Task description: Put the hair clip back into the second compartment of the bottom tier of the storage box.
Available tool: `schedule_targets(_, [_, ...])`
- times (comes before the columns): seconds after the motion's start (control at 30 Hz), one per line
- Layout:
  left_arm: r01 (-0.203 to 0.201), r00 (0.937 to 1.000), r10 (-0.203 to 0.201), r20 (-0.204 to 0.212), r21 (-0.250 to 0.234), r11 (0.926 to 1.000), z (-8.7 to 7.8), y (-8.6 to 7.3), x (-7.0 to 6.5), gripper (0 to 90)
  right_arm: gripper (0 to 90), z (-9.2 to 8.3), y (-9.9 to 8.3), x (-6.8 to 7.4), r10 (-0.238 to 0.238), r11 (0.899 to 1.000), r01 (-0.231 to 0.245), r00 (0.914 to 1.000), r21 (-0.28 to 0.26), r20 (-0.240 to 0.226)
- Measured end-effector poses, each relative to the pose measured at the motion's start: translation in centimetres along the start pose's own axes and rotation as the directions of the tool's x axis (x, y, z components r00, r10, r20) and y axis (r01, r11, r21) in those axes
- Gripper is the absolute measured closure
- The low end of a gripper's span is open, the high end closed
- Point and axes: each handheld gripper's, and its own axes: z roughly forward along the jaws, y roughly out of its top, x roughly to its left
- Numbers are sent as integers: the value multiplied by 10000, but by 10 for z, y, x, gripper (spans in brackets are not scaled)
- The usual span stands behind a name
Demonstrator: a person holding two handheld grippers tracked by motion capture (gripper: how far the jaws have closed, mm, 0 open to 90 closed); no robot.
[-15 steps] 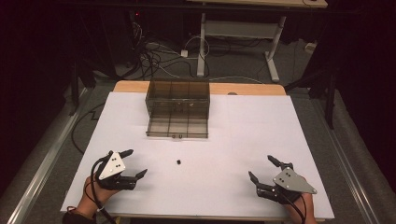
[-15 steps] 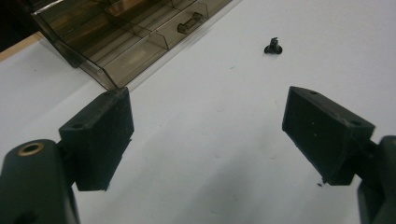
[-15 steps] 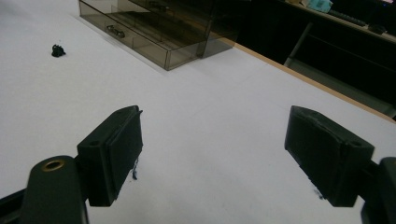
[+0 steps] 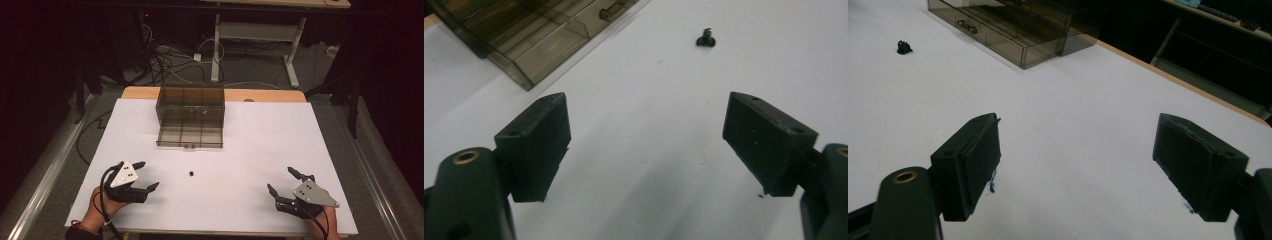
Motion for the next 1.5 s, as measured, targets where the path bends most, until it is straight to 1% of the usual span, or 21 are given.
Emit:
schedule_targets(0.13, [60, 9996, -74, 267, 528, 9986, 2, 8, 0, 216, 193, 0, 0, 1, 6, 10000, -6, 10000, 47, -58])
schedule_targets(0.17, [178, 9991, -206, 373, 751, 9970, 4, 10, 1, 216, 193, 1, -1, 1, -6, 9999, 7, 10000, 101, -71])
schedule_targets(0.2, [131, 9985, -178, 524, 884, 9960, 5, 13, 2, 218, 193, 1, -1, 1, 0, 9999, 2, 9999, 102, -122])
schedule_targets(0.23, [103, 9984, -152, 540, 902, 9959, 5, 16, 1, 218, 193, 1, -1, 1, 0, 9999, 2, 9999, 102, -122])
schedule_targets(0.27, [110, 9987, -163, 485, 1074, 9942, 6, 20, 2, 247, 193, 2, -2, 2, -23, 9999, 24, 9999, 136, -114])
schedule_targets(0.33, [129, 9983, -203, 543, 1330, 9910, 9, 30, 1, 247, 193, 2, -2, 2, -45, 9998, 47, 9999, 185, -115])
schedule_targets(0.37, [46, 9970, -172, 755, 1639, 9865, 13, 40, 2, 248, 193, 2, -2, 3, -59, 9998, 61, 9999, 211, -118])
schedule_targets(0.4, [46, 9970, -172, 755, 1639, 9865, 13, 40, 2, 247, 193, 2, -2, 3, -59, 9998, 61, 9999, 211, -118])
schedule_targets(0.57, [-379, 9928, 143, 1190, 1981, 9794, 27, 61, 0, 277, 193, 1, -4, 4, -168, 9993, 172, 9998, 321, -139])
schedule_targets(0.67, [-849, 9847, 490, 1674, 2148, 9729, 36, 69, -4, 319, 193, -1, -4, 3, -145, 9994, 148, 9998, 319, -105])
schedule_targets(0.8, [-1147, 9725, 560, 2259, 2559, 9599, 52, 80, -8, 370, 193, -1, -5, 3, -101, 9993, 105, 9999, 351, -95])
schedule_targets(0.87, [-1471, 9663, 772, 2454, 2810, 9484, 61, 84, -10, 425, 193, -1, -5, 4, -145, 9992, 149, 9998, 376, -115])
schedule_targets(0.9, [-1645, 9611, 873, 2621, 2892, 9430, 65, 86, -11, 444, 193, -1, -5, 4, -130, 9992, 136, 9998, 383, -140])
schedule_targets(0.93, [-1704, 9573, 863, 2758, 2975, 9394, 70, 88, -11, 463, 193, -1, -5, 5, -124, 9991, 130, 9998, 393, -170])
schedule_targets(0.97, [-1743, 9535, 791, 2907, 3184, 9318, 78, 92, -12, 489, 193, -1, -5, 5, -132, 9991, 141, 9997, 411, -213])
schedule_targets(1.13, [-1617, 9489, 542, 3108, 3317, 9294, 92, 99, -11, 556, 193, 1, -6, 6, -161, 9989, 172, 9995, 447, -264])
schedule_targets(1.2, [-1640, 9480, 545, 3136, 3343, 9281, 95, 100, -12, 585, 193, 1, -6, 6, -167, 9988, 180, 9995, 456, -283])
schedule_targets(1.33, [-1781, 9447, 558, 3231, 3627, 9147, 105, 101, -12, 616, 193, 1, -6, 6, -153, 9987, 167, 9994, 484, -303])
schedule_targets(1.37, [-1769, 9464, 563, 3180, 3646, 9142, 107, 101, -12, 633, 193, 1, -6, 6, -173, 9987, 187, 9994, 470, -309])
schedule_targets(1.47, [-1797, 9454, 565, 3211, 3686, 9120, 110, 101, -12, 645, 193, 1, -7, 7, -178, 9986, 194, 9993, 490, -342])
schedule_targets(1.5, [-1774, 9490, 575, 3100, 3742, 9102, 111, 101, -12, 668, 193, 2, -7, 7, -177, 9985, 194, 9993, 506, -335])
